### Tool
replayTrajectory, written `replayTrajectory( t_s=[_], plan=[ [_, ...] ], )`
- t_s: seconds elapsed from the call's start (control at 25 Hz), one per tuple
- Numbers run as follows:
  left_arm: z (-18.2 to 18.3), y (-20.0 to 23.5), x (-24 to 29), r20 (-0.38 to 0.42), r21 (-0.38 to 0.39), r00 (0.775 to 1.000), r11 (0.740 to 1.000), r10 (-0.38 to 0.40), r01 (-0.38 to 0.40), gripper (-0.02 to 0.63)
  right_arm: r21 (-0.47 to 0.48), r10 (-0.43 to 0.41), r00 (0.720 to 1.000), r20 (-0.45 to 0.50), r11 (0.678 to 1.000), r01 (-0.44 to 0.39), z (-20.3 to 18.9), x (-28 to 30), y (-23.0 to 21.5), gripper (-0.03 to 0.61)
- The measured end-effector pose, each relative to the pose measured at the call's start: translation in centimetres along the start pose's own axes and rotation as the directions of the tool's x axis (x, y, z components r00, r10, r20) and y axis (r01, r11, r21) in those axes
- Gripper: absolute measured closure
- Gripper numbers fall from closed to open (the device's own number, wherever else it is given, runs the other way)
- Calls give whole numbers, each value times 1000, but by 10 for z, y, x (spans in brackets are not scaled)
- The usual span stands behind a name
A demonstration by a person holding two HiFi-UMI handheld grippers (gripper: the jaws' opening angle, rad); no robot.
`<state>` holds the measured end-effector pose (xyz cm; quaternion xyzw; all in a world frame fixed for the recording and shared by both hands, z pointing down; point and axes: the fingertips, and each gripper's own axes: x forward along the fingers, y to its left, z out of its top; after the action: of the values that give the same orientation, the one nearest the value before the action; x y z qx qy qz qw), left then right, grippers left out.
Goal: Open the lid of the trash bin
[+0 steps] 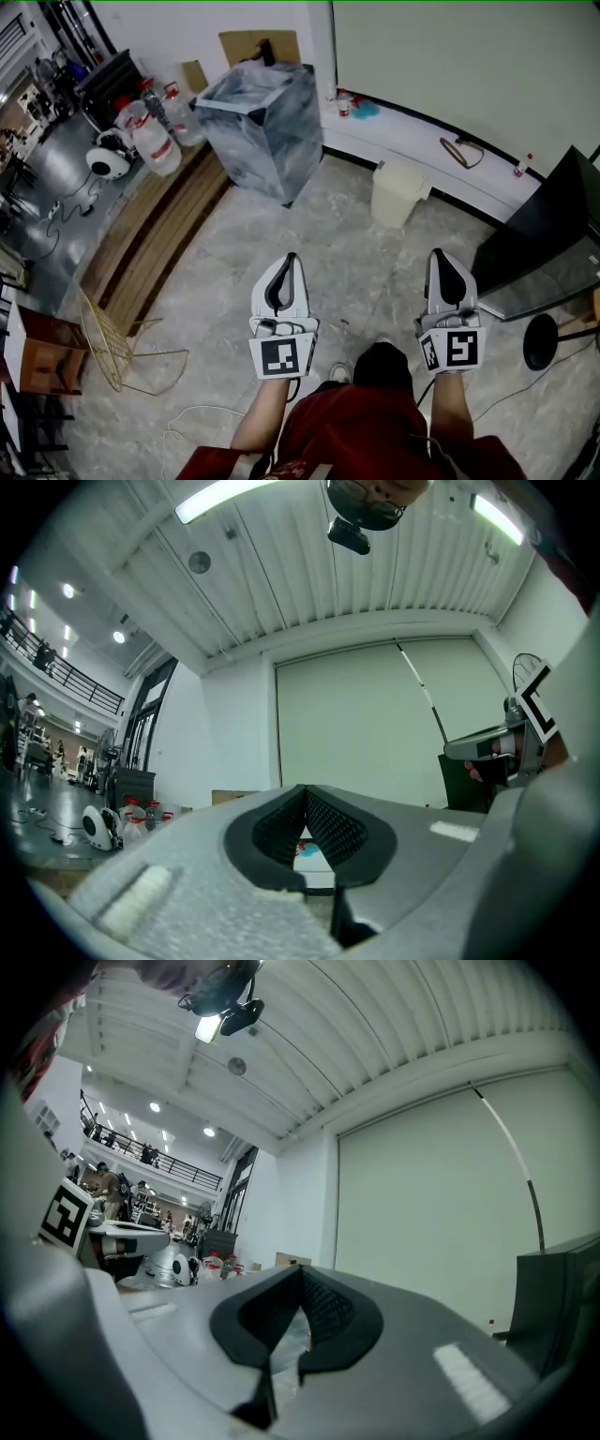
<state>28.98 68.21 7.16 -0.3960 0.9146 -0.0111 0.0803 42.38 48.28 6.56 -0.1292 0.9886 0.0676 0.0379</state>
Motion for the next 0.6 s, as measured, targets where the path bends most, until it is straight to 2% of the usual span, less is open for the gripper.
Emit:
replayTrajectory(
  t_s=[0.28,0.6],
  plan=[
    [-28,6,37,-42,4,999,1000,1,0,609,21,-23,999,-28,1000,24,-27,33,-20,577],
    [-48,-13,118,-61,17,998,1000,-22,23,609,40,-48,997,-59,998,50,-59,89,-74,577]
  ],
)
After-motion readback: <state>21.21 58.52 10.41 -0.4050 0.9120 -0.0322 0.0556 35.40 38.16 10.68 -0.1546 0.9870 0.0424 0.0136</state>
